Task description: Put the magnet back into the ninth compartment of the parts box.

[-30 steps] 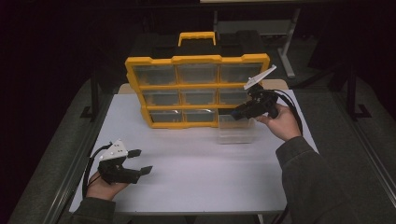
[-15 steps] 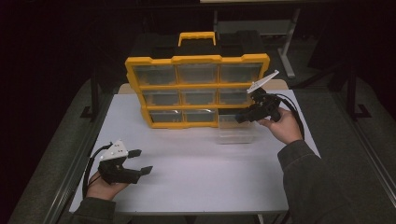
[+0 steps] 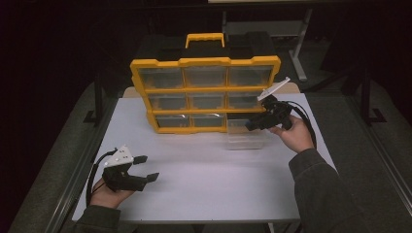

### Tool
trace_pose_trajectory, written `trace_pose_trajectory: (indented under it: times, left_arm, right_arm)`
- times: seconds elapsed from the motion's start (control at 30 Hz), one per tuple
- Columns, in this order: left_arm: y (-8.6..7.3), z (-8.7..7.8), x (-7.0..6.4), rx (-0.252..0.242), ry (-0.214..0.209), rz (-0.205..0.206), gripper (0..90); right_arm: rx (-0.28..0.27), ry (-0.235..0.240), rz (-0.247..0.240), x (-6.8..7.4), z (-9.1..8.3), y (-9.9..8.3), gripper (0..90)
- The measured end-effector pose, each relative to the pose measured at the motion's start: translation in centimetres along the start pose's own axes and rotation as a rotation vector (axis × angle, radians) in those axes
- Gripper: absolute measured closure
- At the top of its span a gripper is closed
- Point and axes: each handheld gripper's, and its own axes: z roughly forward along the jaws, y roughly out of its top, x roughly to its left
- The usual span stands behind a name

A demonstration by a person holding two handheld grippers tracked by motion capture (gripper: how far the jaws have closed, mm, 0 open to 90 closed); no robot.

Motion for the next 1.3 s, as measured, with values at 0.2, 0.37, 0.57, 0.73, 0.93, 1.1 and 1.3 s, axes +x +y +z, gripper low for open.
trace_pose_trajectory:
  times: [0.2, 0.37, 0.57, 0.73, 0.93, 1.1, 1.3]
  left_arm:
    - [0.0, 0.0, 0.0, -0.003, 0.000, -0.002, 24.1]
    - [0.0, 0.0, 0.0, -0.001, 0.000, 0.000, 24.1]
    - [0.0, 0.0, 0.0, 0.001, -0.001, -0.004, 24.1]
    - [0.0, 0.0, -0.1, 0.001, -0.001, -0.003, 24.1]
    - [0.0, 0.0, 0.0, 0.001, -0.002, -0.003, 24.1]
    - [0.0, 0.1, 0.0, -0.001, -0.003, -0.003, 24.1]
    - [0.1, 0.3, 0.0, -0.004, -0.010, -0.001, 24.1]
  right_arm:
    - [0.011, 0.004, 0.002, 0.2, 0.3, 0.0, 60.8]
    - [0.019, 0.003, -0.005, 0.3, 0.6, 0.1, 60.8]
    - [0.025, -0.004, -0.020, 0.2, 1.0, -0.1, 60.4]
    - [0.025, 0.003, -0.013, 0.4, 1.1, 0.1, 58.0]
    - [0.018, 0.006, -0.009, 0.5, 1.0, 0.1, 57.9]
    - [0.008, 0.010, -0.007, 0.6, 0.7, 0.2, 58.1]
    - [-0.004, 0.016, -0.003, 0.8, 0.3, 0.2, 58.6]
